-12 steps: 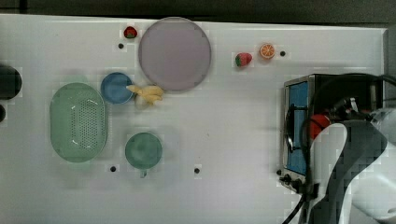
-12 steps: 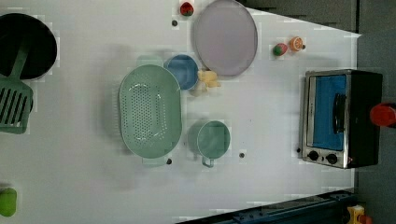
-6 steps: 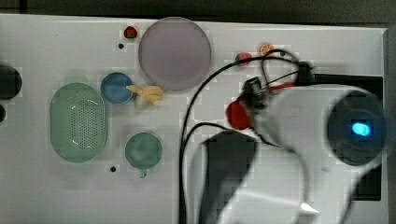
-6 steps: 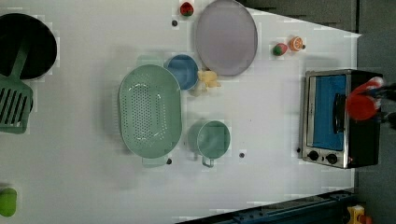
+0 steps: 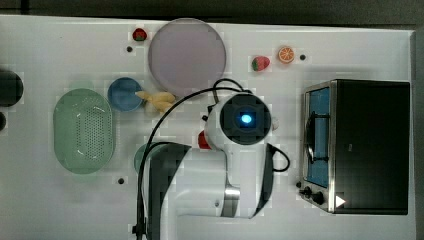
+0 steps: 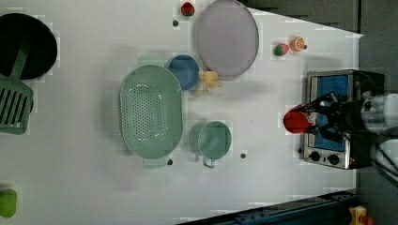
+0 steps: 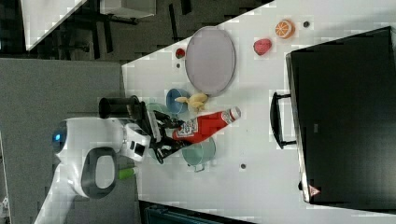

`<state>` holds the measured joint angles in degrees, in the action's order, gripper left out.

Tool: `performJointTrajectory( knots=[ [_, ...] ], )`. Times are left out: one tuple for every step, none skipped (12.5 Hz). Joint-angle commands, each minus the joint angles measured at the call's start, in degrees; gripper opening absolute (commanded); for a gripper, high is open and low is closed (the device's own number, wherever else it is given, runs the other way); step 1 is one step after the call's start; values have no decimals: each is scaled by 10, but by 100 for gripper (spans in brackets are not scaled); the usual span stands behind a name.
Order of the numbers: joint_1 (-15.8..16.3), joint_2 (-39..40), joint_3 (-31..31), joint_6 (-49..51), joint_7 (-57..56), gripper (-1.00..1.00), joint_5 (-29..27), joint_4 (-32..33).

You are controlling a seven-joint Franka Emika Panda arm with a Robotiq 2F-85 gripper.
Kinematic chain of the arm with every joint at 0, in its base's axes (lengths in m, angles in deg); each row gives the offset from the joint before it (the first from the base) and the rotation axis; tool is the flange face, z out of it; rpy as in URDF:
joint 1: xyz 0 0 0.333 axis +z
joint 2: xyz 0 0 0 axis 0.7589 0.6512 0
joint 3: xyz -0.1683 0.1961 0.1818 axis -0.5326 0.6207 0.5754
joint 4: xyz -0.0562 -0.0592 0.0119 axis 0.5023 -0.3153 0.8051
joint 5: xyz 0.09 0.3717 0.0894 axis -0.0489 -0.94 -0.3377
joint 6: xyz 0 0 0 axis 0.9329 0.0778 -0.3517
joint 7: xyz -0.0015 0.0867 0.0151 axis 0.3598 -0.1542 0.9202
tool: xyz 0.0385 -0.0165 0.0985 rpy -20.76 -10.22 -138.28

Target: Pick Ketchup from oven and place it on table.

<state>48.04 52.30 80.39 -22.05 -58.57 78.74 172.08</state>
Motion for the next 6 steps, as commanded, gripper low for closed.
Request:
performJointTrajectory(
  knots=[
    [-13,57,-15,-79,39,1,17,25],
    [-13,83,-15,-104,39,1,17,27],
    [-12,119,-15,-138,39,1,17,26],
    [-13,142,-16,-164,39,1,17,26],
    [-12,170,-15,-196,39,1,17,27],
    [-12,185,-15,-212,39,1,17,30]
  ],
)
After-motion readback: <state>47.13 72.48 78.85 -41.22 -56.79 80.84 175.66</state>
